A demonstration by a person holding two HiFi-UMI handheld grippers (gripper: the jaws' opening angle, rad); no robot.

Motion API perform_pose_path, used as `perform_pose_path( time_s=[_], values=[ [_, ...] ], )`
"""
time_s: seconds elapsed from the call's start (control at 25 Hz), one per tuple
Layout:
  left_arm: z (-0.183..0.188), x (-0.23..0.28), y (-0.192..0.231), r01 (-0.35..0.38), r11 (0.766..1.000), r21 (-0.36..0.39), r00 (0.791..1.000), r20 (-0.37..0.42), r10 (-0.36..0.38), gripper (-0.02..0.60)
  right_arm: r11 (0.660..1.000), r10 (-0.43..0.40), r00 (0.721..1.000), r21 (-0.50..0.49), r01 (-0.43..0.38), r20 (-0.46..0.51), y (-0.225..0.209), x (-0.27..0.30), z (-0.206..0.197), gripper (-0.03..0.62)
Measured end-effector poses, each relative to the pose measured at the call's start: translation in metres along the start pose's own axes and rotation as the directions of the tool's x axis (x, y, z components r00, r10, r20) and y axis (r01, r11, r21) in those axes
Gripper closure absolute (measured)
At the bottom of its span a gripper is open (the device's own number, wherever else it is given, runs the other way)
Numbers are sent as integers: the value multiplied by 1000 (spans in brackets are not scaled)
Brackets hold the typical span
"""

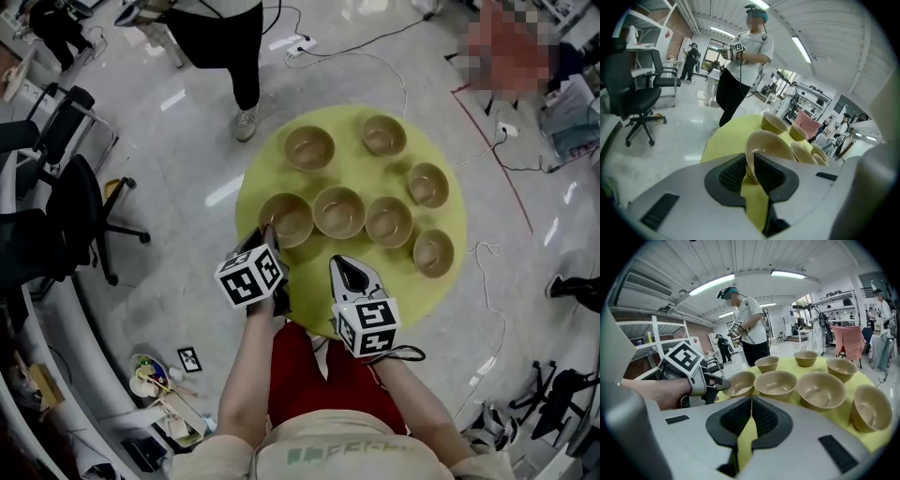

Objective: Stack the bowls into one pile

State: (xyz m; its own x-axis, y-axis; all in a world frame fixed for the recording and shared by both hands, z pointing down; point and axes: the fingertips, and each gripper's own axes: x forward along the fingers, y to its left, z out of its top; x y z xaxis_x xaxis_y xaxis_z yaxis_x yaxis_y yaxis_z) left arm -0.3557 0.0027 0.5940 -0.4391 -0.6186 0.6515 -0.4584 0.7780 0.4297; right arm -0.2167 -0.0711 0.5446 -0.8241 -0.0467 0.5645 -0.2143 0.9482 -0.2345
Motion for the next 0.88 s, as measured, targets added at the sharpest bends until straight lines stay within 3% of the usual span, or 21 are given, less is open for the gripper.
perform_pose_path(
  time_s=[0.44, 0.88],
  values=[
    [7, -10, 9, -45, 999, -2, 999, 30, 45, 545, 1000, -25, 1000, 10, 25, 10, 1, -6, 4, 557],
    [28, -25, 23, -38, 999, -35, 996, 74, 41, 548, 999, -42, 999, 13, 41, 29, 9, -5, 13, 557]
  ],
)
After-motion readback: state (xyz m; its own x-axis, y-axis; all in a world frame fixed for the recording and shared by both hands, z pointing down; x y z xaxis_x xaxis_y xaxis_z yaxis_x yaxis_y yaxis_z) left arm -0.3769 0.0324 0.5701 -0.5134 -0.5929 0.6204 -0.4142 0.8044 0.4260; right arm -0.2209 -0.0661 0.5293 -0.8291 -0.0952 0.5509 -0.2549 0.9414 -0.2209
